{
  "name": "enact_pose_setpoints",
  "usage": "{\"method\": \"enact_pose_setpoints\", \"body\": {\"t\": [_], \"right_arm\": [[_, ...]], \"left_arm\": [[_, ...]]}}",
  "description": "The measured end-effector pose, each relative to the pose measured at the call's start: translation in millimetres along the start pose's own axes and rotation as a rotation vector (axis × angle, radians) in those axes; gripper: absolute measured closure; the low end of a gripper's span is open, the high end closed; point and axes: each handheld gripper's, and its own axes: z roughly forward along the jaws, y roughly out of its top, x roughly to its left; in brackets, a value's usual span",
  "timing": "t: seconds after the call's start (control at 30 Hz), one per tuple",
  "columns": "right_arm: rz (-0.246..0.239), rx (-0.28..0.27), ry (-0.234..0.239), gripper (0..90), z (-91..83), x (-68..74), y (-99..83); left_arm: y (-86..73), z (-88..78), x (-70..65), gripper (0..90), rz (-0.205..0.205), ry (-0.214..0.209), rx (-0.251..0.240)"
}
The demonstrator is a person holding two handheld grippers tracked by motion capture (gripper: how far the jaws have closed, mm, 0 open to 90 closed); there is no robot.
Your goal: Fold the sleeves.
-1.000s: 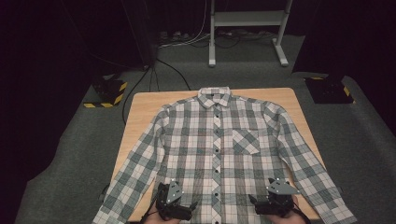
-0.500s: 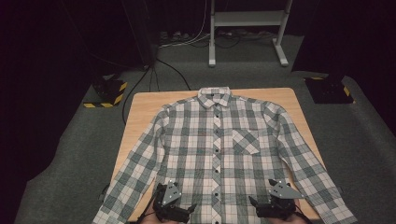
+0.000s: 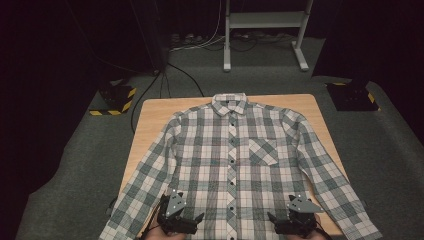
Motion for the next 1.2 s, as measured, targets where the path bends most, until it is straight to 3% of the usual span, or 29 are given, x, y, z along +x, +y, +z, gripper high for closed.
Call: {"method": "enact_pose_setpoints", "body": {"t": [0.3,0.6,1.2], "right_arm": [[-0.003,0.023,-0.004,1.6,4.6,1.9,-4.1],[-0.006,0.025,0.003,0.0,5.4,1.1,-4.3],[-0.007,0.024,0.004,0.0,5.4,1.4,-4.5]], "left_arm": [[-0.1,-3.3,7.3,0.4,-0.022,0.024,-0.008],[-3.0,-13.8,18.1,1.4,-0.056,0.02,-0.032],[-10.2,-34.9,41.8,2.6,-0.107,0.076,-0.067]]}}
